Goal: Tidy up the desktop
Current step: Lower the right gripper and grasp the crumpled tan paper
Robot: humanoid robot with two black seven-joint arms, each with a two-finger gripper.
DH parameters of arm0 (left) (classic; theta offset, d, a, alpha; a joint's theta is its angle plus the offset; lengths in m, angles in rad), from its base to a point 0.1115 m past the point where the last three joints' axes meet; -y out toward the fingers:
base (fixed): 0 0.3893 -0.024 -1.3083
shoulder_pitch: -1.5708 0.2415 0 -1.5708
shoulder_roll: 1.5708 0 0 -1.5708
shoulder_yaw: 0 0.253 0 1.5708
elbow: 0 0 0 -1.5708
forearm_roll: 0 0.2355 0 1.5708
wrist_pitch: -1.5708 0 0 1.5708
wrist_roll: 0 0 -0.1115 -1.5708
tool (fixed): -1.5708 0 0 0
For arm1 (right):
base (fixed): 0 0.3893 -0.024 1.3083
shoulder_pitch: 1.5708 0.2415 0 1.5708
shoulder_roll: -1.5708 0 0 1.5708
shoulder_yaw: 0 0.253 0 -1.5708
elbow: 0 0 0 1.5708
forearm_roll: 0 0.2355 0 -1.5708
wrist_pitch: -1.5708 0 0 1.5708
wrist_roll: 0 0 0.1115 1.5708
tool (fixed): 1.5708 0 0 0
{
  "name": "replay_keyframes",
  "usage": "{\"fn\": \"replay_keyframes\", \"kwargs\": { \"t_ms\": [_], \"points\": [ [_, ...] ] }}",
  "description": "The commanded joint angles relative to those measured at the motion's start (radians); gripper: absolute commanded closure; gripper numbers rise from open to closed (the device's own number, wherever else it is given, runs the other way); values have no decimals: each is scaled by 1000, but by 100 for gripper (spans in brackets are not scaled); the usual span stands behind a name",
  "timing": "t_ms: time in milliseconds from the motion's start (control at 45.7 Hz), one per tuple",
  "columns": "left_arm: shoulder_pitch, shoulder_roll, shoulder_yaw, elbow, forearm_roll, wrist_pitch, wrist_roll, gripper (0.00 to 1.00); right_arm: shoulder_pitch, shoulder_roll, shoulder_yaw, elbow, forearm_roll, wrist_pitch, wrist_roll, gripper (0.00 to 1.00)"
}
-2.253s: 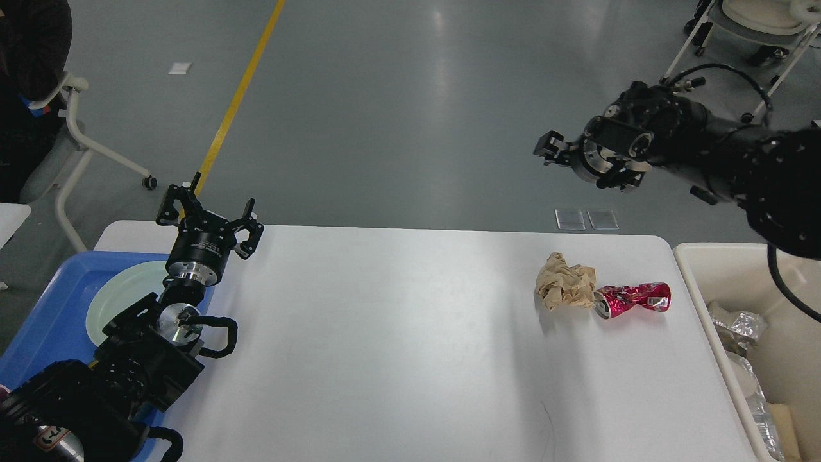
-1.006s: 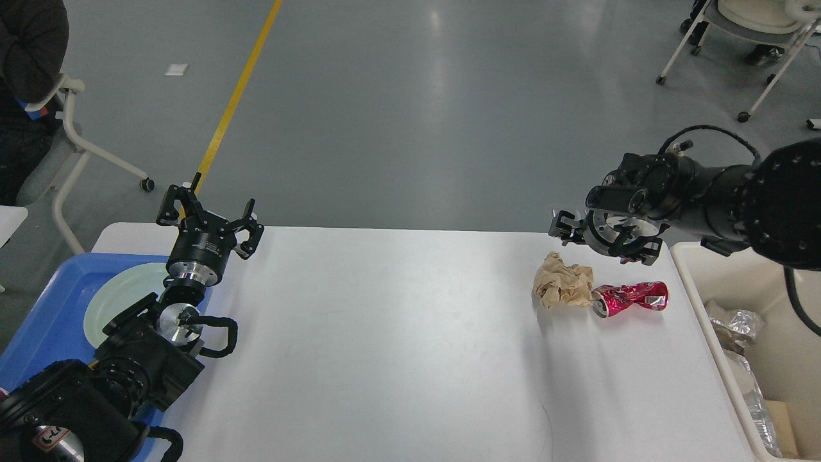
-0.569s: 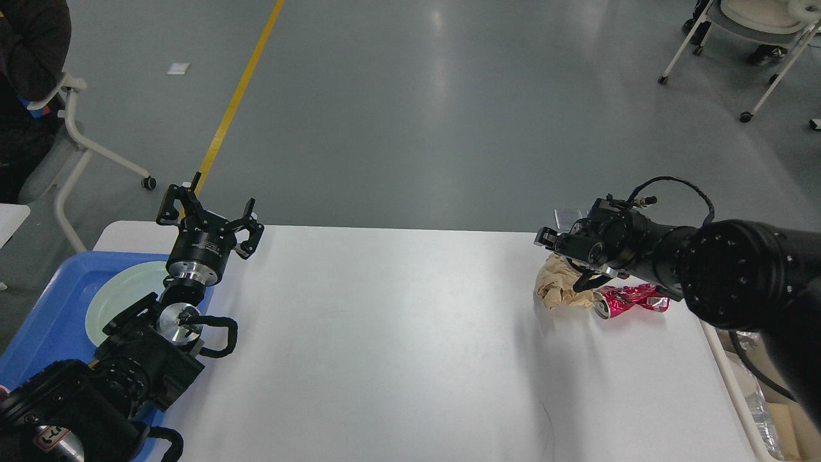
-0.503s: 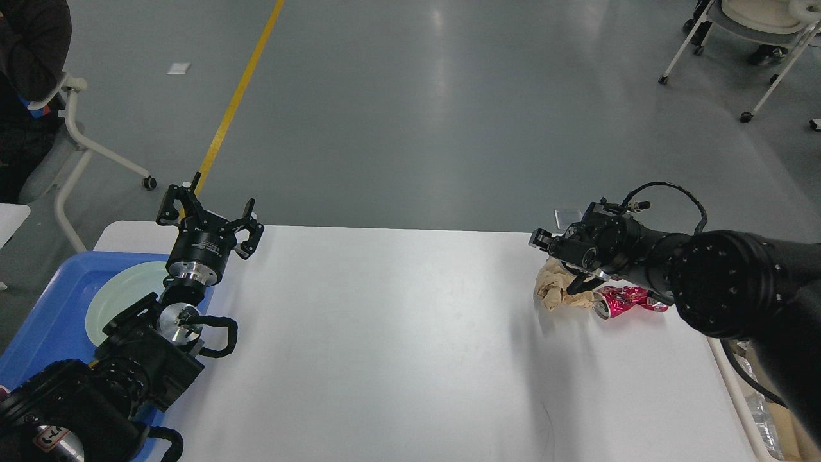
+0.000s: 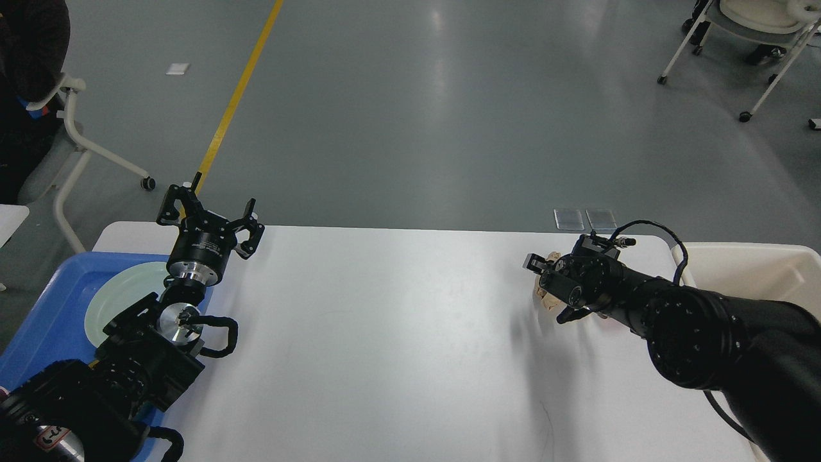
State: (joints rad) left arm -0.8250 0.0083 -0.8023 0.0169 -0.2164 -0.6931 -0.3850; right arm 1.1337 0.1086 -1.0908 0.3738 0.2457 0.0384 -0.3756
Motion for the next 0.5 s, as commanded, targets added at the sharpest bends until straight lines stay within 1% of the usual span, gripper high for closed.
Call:
{"fn": "replay_keyframes", "kwargs": {
  "t_ms": [0, 66, 109, 153, 219, 328, 437, 481],
  "points": [
    [0, -1, 0, 0, 0, 1, 0, 3, -20, 8, 0, -3, 0, -5, 1, 0],
    [0, 1, 0, 0, 0, 1, 0, 3, -29, 16, 0, -3, 0, -21, 1, 0],
    [0, -1, 0, 0, 0, 0, 0, 3, -34, 20, 0, -3, 0, -44, 1, 4],
    [0, 1, 0, 0, 0, 0, 0, 3, -35, 22, 0, -1, -2, -74, 1, 13],
    [0, 1, 0, 0, 0, 0, 0, 3, -40, 22, 0, -1, -2, -98, 1, 22],
    [1, 1, 0, 0, 0, 1, 0, 3, -48, 25, 2, -1, -2, -106, 1, 37],
    [0, 1, 0, 0, 0, 0, 0, 3, -55, 28, 3, 0, -2, -106, 1, 62],
    [1, 1, 0, 0, 0, 1, 0, 3, -65, 29, 3, 0, -2, -106, 1, 69]
  ]
}}
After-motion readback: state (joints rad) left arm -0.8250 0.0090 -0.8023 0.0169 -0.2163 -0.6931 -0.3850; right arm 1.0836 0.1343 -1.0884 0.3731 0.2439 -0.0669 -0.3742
